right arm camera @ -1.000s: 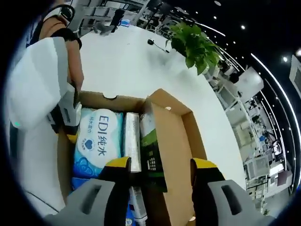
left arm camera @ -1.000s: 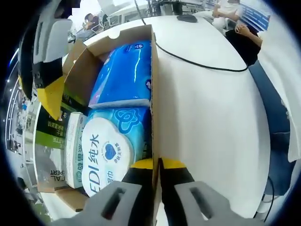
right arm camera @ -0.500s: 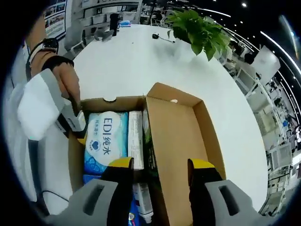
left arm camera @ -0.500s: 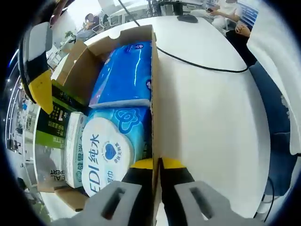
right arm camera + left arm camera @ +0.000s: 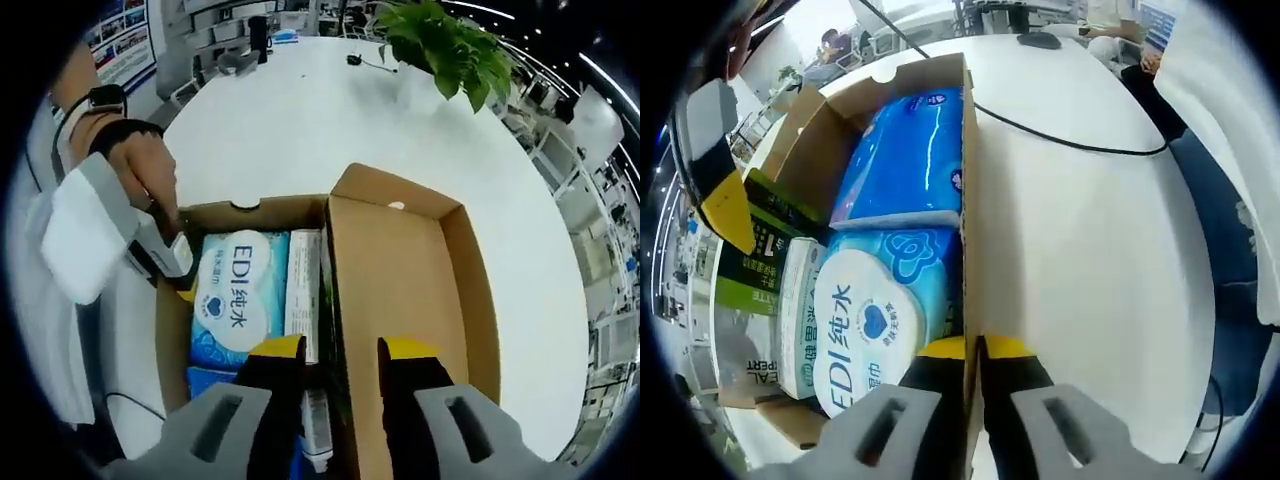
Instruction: Operate the shoe box by opening the lid, removing the specified soft item, and placing it in the target area until the item is outside and the box remains undamaged.
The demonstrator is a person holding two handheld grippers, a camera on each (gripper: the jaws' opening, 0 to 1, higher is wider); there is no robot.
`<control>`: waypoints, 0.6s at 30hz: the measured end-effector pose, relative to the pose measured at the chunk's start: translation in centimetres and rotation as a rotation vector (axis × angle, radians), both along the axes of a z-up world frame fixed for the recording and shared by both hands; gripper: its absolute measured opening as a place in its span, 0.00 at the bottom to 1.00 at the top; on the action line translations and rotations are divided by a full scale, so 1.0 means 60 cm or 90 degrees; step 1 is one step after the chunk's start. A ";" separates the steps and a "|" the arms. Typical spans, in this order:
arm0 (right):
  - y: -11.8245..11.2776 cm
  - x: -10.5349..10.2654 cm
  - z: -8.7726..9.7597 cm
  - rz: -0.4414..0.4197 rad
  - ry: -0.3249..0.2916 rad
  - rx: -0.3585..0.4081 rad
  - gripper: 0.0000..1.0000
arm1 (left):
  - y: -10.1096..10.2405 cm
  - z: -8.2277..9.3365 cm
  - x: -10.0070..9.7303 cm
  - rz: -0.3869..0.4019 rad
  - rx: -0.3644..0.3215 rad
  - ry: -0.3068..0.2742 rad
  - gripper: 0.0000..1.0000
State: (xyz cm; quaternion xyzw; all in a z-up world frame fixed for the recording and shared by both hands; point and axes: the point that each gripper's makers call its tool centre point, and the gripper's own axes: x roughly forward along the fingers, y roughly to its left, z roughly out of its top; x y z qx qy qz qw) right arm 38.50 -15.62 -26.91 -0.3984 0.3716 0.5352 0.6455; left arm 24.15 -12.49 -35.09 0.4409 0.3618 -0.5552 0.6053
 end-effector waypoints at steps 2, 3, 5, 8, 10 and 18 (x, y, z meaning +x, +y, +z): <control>0.000 -0.002 -0.001 0.006 0.002 -0.004 0.25 | 0.000 -0.001 0.000 0.001 -0.001 0.000 0.02; 0.001 -0.003 -0.002 0.009 0.005 -0.002 0.24 | 0.000 -0.001 0.000 0.001 -0.001 0.000 0.02; 0.001 -0.004 -0.004 0.007 0.011 -0.002 0.24 | 0.000 -0.001 0.001 0.000 0.000 0.000 0.02; -0.003 -0.003 -0.009 0.007 0.013 -0.012 0.23 | -0.001 -0.001 0.000 -0.001 -0.001 0.000 0.02; -0.005 -0.004 -0.011 0.001 0.019 -0.016 0.22 | -0.001 -0.001 0.000 -0.001 -0.001 0.000 0.02; -0.004 -0.005 -0.014 0.008 0.020 -0.019 0.17 | -0.002 -0.001 0.001 0.000 -0.001 -0.001 0.02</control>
